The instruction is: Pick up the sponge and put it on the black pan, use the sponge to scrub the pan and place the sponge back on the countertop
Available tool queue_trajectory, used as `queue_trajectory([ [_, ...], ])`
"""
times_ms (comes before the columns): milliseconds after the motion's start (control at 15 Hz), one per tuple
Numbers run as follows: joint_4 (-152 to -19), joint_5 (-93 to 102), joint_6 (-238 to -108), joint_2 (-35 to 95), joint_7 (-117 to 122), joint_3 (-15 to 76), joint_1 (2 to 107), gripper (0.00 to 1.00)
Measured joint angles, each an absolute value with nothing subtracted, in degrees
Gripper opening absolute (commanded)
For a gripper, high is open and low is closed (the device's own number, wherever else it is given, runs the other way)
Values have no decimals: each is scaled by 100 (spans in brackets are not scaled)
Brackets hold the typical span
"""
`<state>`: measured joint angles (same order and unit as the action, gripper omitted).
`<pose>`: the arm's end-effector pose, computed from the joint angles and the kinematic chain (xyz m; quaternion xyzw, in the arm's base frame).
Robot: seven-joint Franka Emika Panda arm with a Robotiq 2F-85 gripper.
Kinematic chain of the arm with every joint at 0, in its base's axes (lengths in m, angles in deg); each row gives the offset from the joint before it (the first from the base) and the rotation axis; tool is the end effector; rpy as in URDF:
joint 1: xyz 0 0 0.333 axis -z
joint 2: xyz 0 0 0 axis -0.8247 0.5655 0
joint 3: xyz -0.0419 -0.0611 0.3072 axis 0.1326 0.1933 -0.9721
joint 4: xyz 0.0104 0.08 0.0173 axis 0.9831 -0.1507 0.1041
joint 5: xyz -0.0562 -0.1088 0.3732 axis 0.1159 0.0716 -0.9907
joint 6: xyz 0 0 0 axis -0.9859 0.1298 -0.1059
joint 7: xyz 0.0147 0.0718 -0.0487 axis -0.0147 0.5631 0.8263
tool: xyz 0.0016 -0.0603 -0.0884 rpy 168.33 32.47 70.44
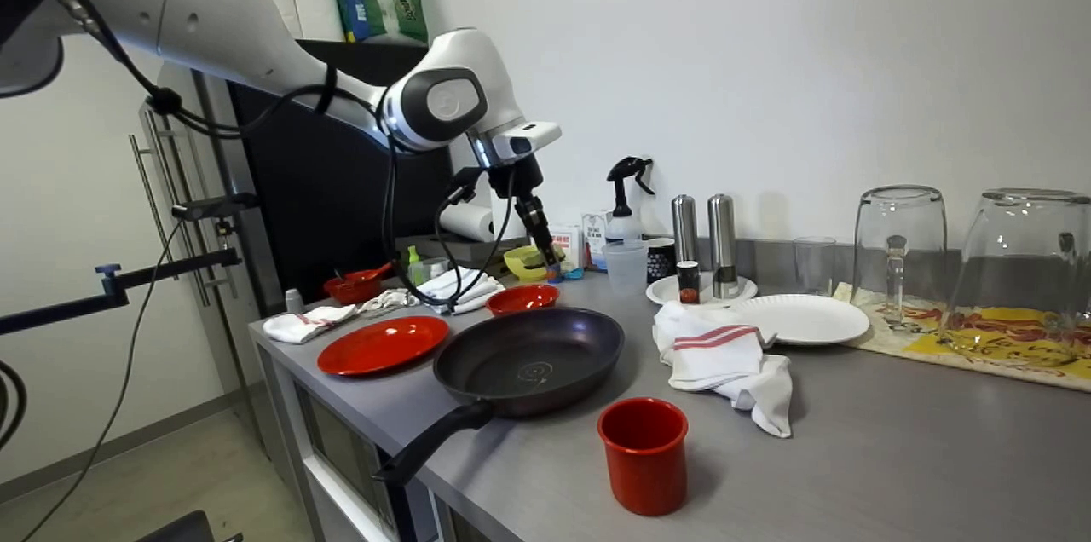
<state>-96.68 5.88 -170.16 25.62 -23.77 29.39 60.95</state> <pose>0.6348 -0.0937 0.4521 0.9410 -0.3078 0.1402 0.0126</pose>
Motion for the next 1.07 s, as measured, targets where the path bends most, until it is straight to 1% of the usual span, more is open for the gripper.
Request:
queue_trajectory([
  [200,-9356,527,-16844,2864,-2377,2992,6041,28],
  [467,-9291,492,-16712,2960,-2456,3076,5963,28],
  [1067,-9803,483,-16753,2907,-2757,3124,5839,28],
])
